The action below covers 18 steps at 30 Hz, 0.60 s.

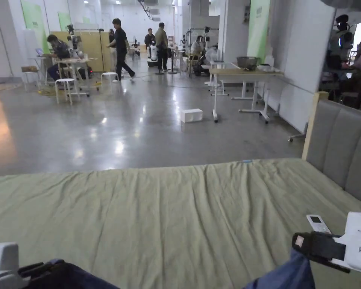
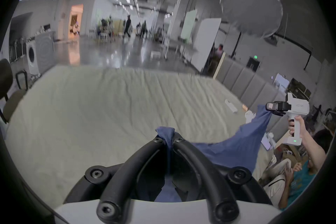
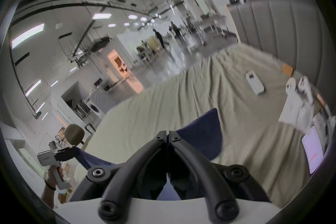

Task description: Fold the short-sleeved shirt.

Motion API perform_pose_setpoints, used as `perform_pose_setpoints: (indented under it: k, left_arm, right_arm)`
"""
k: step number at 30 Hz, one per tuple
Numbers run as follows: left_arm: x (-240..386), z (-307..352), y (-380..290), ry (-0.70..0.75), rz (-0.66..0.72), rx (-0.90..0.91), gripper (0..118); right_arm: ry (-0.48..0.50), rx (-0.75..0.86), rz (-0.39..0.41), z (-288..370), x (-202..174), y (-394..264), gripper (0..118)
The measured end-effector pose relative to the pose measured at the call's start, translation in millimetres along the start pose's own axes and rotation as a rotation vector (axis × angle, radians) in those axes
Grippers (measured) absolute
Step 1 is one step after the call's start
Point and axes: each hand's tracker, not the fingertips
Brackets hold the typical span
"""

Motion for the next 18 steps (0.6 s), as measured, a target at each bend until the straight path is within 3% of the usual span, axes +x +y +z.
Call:
perform_pose_setpoints:
  k: [3, 8, 15, 18]
  left_arm:
    - [-8, 64, 35, 0.008, 0.019, 0.124, 5]
    - [-4, 144, 92, 0.033, 0.066, 0.317, 5]
    - [8, 230, 160, 0.137, -0.014, 0.508, 5]
    - [12, 254, 185, 0.144, 0.012, 0.570, 5]
  right_arm:
    - [-0.013, 0.094, 0.064, 41, -31, 37, 2]
    - [0.001, 0.269, 0.079, 87, -78, 101, 2]
    - [-0.034, 0.449, 0.209, 140, -158, 174, 2]
    - [-0.032, 0.495, 0.217, 156, -191, 196, 2]
